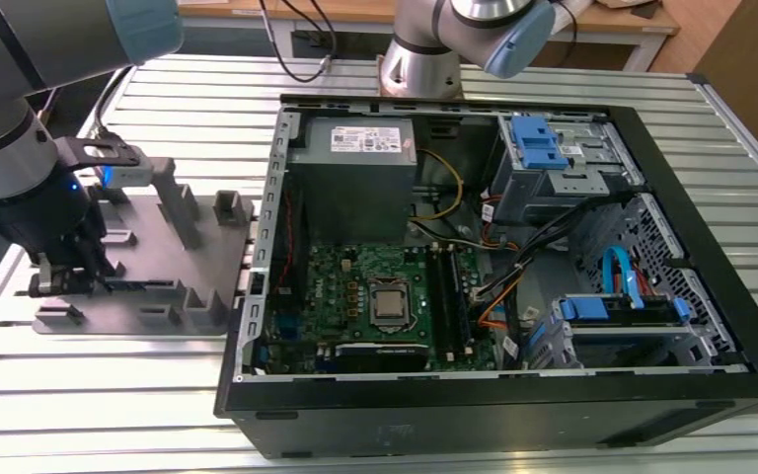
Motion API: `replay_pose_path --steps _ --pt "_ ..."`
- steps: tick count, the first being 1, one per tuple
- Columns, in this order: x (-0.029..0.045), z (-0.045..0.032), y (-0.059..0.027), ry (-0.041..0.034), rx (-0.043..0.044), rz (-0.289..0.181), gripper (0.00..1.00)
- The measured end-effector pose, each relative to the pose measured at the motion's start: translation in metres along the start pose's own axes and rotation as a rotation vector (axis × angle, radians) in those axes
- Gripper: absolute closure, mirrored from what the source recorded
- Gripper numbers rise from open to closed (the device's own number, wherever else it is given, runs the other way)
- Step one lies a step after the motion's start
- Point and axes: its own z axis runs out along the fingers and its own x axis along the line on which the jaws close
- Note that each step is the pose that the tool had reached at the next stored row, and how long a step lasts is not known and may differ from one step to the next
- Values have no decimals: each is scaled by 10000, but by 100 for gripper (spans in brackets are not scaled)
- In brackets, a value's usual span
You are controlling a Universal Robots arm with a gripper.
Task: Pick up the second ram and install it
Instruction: 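Pick up the second ram and move it above second insertion slot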
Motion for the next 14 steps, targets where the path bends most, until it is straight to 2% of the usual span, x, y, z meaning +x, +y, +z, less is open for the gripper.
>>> replay_pose_path --steps 2,3,8,10,13,14 --pt "0 0 0 0 -1 0 71" --pt "0 0 0 0 -1 0 65" --pt "0 5 0 -4 1 50 65" --pt "-1 14 0 -34 8 255 65" --pt "-1 26 -1 -130 23 559 65" --pt "-1 28 -1 -133 25 622 65"
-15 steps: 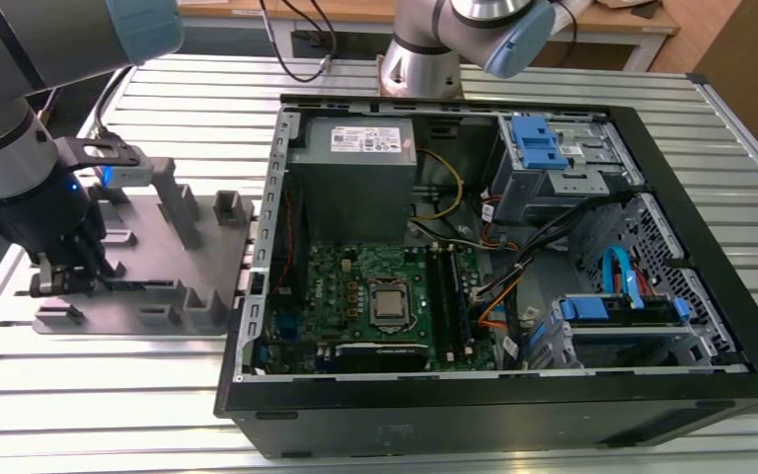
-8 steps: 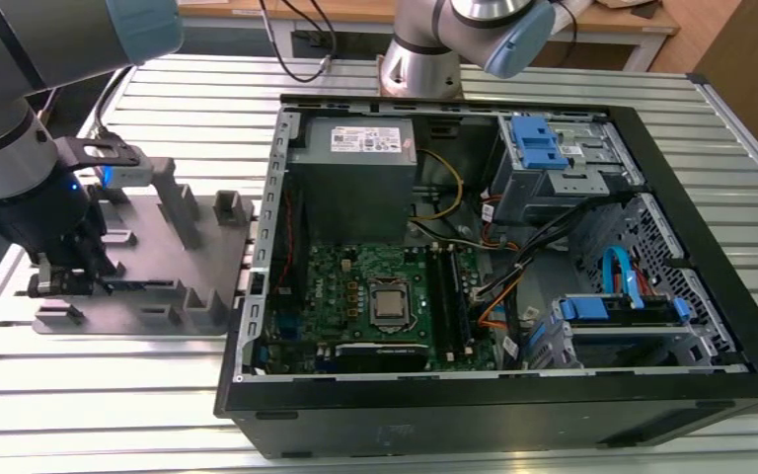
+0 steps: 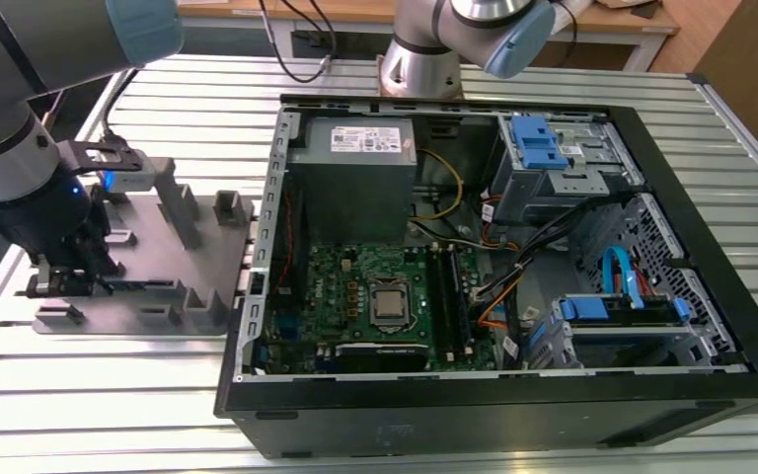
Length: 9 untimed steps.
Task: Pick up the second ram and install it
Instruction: 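Pick up the second ram and move it above second insertion slot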
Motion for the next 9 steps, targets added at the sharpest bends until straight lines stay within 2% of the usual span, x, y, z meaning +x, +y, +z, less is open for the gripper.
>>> replay_pose_path --steps 6,9 --pt "-1 10 -1 -18 4 23 65" --pt "-12 28 -1 -225 17 22 65"
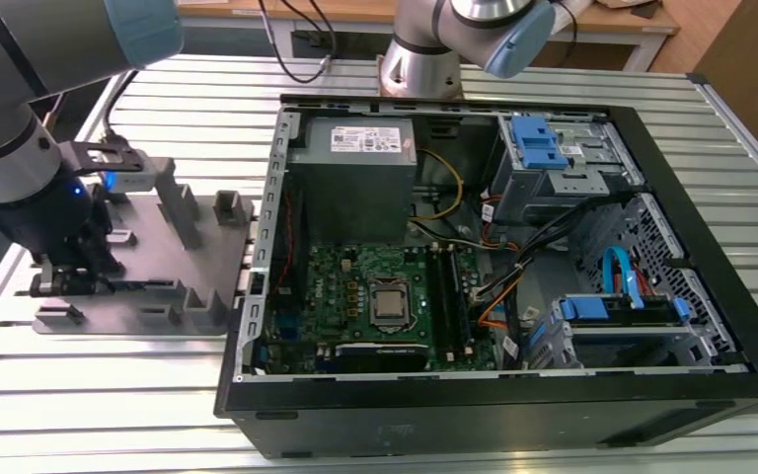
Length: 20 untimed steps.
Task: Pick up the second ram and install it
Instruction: 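Pick up the second ram and move it above second insertion slot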
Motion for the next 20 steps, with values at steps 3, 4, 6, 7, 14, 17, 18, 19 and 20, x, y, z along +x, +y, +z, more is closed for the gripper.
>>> replay_pose_path --steps 3,4,6,7,14,17,18,19,20 --pt "-2 41 -3 -76 9 44 65" --pt "0 58 -5 -76 8 60 65" --pt "2 91 -19 -62 8 73 65" --pt "3 106 -24 -54 7 80 65" --pt "4 171 -41 20 3 118 65" --pt "4 171 -41 20 4 119 65" --pt "4 171 -41 20 3 119 65" --pt "4 171 -41 19 4 119 66" --pt "4 171 -41 19 4 119 66"
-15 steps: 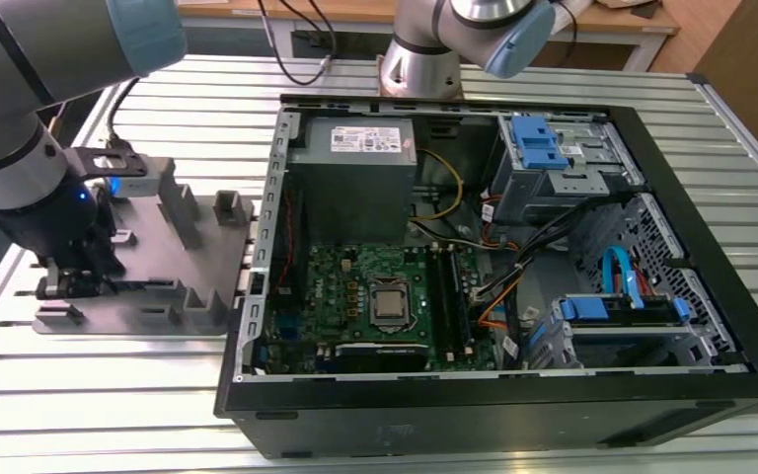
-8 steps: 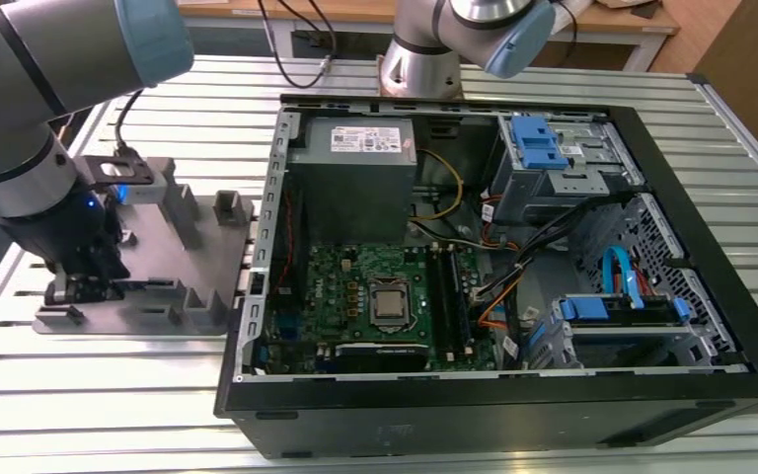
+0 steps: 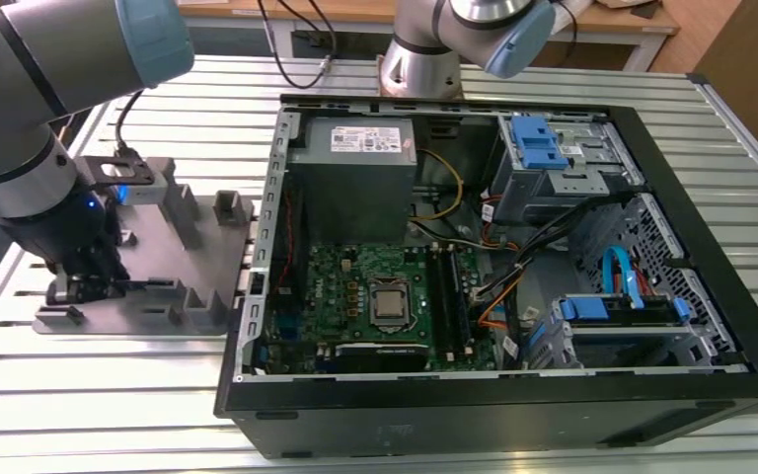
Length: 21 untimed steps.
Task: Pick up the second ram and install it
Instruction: 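Pick up the second ram and move it above second insertion slot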
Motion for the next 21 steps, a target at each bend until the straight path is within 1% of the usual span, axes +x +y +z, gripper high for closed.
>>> replay_pose_path --steps 2,3,4,5,17,18,21 --pt "0 0 0 -1 0 0 78" --pt "0 0 0 0 1 0 78" --pt "0 0 0 -1 1 0 84" --pt "0 0 0 -1 1 0 86" --pt "0 0 0 -3 1 16 86" --pt "0 0 0 -6 5 122 86" --pt "0 1 0 -25 31 672 86"
